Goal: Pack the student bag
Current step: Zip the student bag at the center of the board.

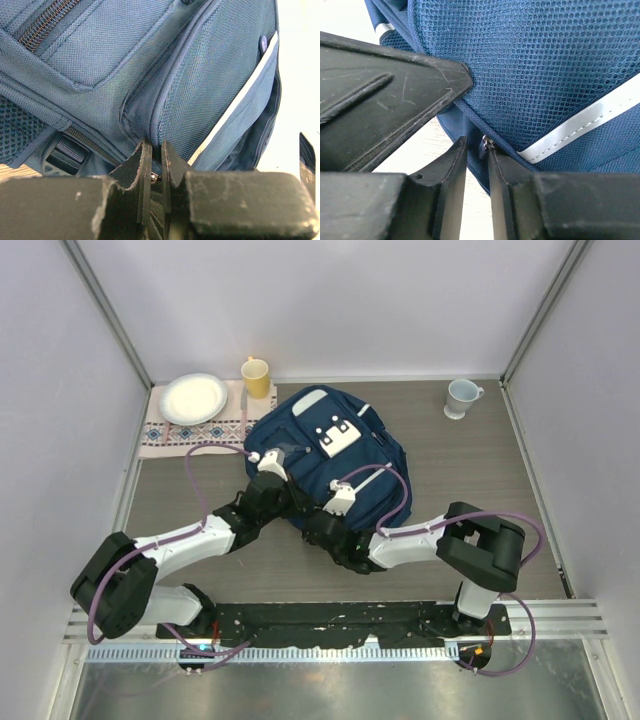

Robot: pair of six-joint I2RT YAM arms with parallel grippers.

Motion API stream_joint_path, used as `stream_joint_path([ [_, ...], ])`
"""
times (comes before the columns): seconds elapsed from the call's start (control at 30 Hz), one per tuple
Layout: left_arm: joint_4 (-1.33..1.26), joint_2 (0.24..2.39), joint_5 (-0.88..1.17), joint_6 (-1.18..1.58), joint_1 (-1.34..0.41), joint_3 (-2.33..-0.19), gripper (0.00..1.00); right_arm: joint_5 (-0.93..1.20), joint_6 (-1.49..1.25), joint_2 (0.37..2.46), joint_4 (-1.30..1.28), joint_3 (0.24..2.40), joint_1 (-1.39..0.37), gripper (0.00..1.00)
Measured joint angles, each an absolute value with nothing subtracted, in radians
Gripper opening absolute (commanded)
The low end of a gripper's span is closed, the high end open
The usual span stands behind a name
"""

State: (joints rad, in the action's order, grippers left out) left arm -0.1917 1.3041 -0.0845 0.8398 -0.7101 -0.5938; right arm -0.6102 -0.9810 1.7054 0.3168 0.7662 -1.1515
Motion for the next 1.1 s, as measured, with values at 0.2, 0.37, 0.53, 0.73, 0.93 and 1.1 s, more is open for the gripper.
stream_joint_path([
  [0.2, -0.195, 1.304, -0.084, 0.840, -0.709, -0.594, 0.06, -0.643, -1.012, 1.722, 0.284, 0.788, -1.154, 0.26],
  [0.37, -0.203, 1.304, -0.078, 0.841, -0.709, -0.594, 0.06, -0.678, -1.048, 1.726, 0.262, 0.797, -1.157, 0.21],
  [0.53, -0.209, 1.304, -0.077, 0.842, -0.708, -0.594, 0.05, -0.703, -1.067, 1.733, 0.239, 0.806, -1.158, 0.01],
  [0.73, -0.213, 1.304, -0.078, 0.849, -0.707, -0.594, 0.01, -0.710, -1.060, 1.732, 0.221, 0.813, -1.158, 0.01],
  [0.93, -0.224, 1.304, -0.072, 0.861, -0.704, -0.594, 0.00, -0.666, -0.988, 1.595, 0.221, 0.722, -1.153, 0.01],
  [1.1, -0.236, 1.297, -0.031, 0.865, -0.705, -0.594, 0.00, -0.624, -0.921, 1.504, 0.170, 0.682, -1.143, 0.01],
])
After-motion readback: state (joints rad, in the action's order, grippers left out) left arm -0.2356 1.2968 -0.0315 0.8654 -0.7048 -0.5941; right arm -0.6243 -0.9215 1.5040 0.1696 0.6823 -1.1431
